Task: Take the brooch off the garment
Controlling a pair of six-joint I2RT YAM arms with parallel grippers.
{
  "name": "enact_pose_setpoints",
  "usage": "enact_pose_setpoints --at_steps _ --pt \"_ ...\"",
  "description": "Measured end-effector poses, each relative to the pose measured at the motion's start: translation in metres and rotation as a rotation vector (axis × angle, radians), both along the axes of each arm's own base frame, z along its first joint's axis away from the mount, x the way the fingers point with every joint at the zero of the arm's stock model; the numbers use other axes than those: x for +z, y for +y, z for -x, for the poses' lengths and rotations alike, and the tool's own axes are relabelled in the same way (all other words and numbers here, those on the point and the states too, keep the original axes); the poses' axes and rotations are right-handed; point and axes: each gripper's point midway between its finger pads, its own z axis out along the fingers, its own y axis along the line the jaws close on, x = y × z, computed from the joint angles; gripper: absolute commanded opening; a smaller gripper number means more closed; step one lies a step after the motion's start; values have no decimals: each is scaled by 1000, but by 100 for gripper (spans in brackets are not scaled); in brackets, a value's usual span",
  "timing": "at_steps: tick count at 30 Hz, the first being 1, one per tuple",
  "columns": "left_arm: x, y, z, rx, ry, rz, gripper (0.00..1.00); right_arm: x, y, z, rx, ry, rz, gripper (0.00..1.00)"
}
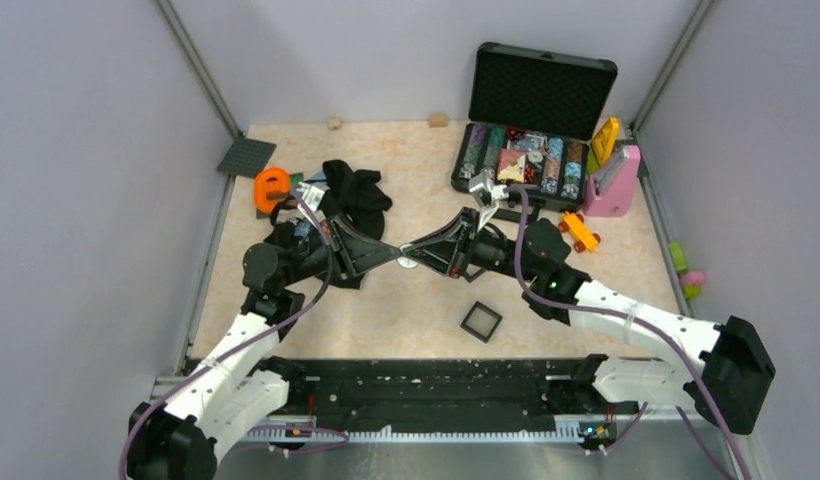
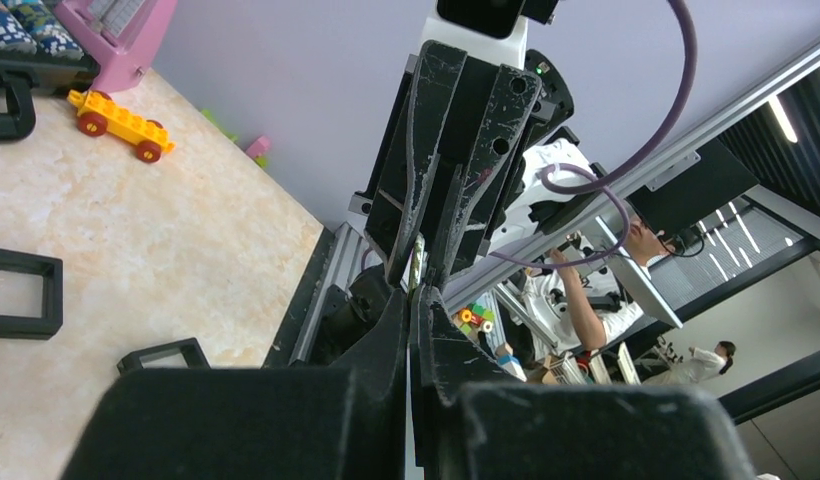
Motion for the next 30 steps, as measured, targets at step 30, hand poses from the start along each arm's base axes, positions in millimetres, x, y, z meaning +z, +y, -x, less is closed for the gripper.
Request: enact_pose_setpoints --at_steps 30 --pt "14 4 -6 21 2 80 0 15 4 -5 -99 -118 -136 11"
